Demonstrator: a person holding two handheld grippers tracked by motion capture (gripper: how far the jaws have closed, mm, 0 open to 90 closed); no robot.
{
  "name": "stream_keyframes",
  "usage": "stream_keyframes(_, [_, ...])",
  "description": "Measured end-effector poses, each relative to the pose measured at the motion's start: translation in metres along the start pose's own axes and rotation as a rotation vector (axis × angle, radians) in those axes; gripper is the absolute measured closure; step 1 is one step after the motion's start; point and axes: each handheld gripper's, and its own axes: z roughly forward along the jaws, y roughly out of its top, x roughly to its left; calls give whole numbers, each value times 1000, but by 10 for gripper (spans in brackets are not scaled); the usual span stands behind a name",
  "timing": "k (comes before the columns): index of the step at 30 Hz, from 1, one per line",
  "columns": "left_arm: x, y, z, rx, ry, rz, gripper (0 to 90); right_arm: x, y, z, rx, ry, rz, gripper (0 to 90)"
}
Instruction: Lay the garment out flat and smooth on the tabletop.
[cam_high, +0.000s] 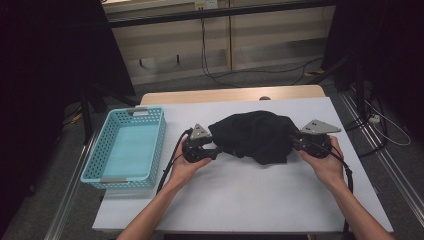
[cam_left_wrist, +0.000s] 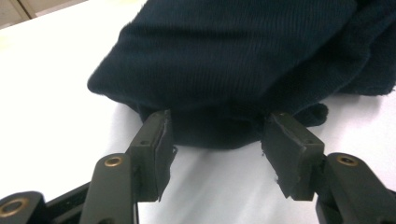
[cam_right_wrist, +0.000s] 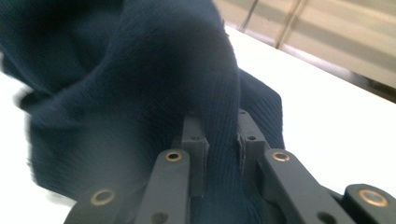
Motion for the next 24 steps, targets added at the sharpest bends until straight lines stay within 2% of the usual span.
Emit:
stream_keyframes(2, [-2, 0, 0, 5, -14, 2, 419, -1, -3, 4, 21, -7, 4, 763])
stream_keyframes(5, [-4, 0, -1, 18, -24, 20, 407, 1, -2, 3, 21, 20, 27, 681])
stream_keyframes(6, [-5, 0, -1, 15, -26, 18, 414, 5, 0, -3, 9, 41, 26, 627])
stream_keyframes(7, [-5, 0, -2, 18, -29, 19, 414, 5, 0, -3, 9, 41, 26, 627])
stream_keyframes(9, [-5, 0, -2, 7, -45, -15, 434, 9, 2, -11, -16, 63, 29, 560])
stream_keyframes(11, [-5, 0, 0, 2, -41, -31, 367, 13, 6, -20, -41, 68, 17, 488])
stream_keyframes(13, [-6, 0, 3, 5, -26, -3, 347, 18, 11, -27, -60, 66, 2, 435])
stream_keyframes(16, [-11, 0, 11, 0, -25, 5, 297, 25, 17, -33, -96, 110, 5, 437])
stream_keyframes(19, [-15, 2, 20, 8, -36, 17, 276, 36, 21, -27, -96, 161, -26, 472])
stream_keyframes(21, [-18, 4, 27, 23, -40, 19, 255, 46, 24, -18, -85, 194, -46, 464])
stream_keyframes(22, [-19, 6, 29, 22, -31, 20, 227, 50, 26, -13, -80, 203, -58, 445])
stream_keyframes(23, [-18, 8, 31, 9, -26, 16, 140, 58, 27, -1, -54, 219, -72, 363])
stream_keyframes(24, [-16, 9, 31, -4, -40, -19, 140, 61, 27, 5, -44, 211, -81, 317])
